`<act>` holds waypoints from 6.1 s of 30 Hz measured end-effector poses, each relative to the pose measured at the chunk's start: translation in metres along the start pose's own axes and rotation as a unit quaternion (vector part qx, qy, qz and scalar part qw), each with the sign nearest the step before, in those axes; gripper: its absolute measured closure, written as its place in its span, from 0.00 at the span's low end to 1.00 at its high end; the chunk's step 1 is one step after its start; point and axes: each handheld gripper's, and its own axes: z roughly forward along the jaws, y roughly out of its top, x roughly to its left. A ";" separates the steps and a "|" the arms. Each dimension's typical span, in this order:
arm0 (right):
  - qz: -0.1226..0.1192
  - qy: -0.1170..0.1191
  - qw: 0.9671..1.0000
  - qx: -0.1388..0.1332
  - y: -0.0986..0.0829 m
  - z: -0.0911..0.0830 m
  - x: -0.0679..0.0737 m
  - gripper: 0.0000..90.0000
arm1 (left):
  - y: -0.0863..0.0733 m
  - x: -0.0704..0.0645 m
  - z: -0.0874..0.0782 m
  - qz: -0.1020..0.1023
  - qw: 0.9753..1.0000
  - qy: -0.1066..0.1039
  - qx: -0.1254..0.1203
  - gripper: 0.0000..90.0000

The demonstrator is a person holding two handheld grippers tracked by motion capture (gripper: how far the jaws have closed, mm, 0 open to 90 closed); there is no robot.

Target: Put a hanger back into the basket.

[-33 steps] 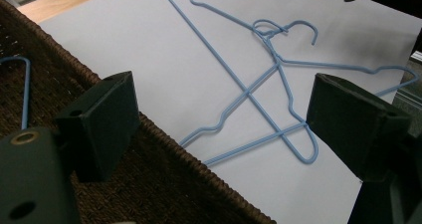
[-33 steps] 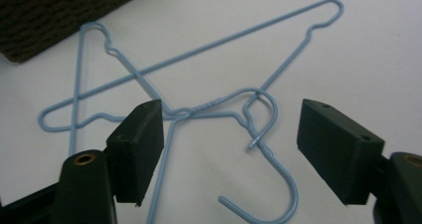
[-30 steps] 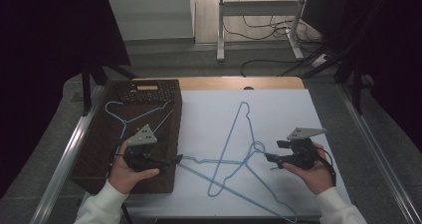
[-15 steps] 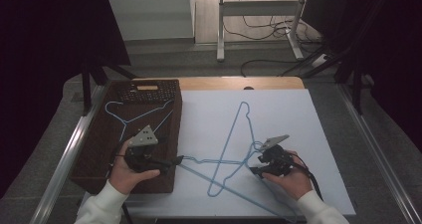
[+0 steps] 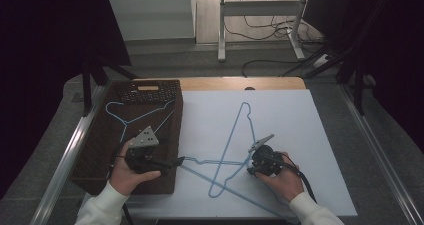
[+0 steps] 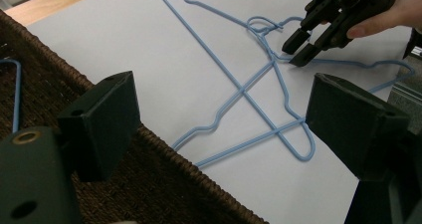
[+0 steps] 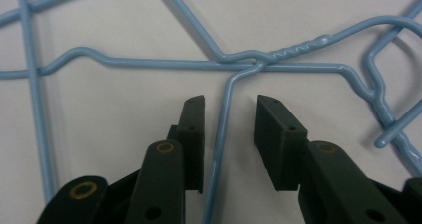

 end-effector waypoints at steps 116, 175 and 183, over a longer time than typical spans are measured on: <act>0.035 0.054 0.947 -0.316 -0.055 -0.096 -0.046 0.21 | 0.077 -0.053 0.057 0.024 0.994 -0.105 0.030 0.96; 0.017 0.034 0.966 -0.254 -0.052 -0.071 -0.041 0.19 | 0.000 0.075 -0.093 -0.118 0.988 0.063 -0.081 0.96; 0.017 0.032 0.967 -0.252 -0.052 -0.071 -0.041 0.18 | -0.010 0.085 -0.094 -0.133 0.984 0.082 -0.079 0.96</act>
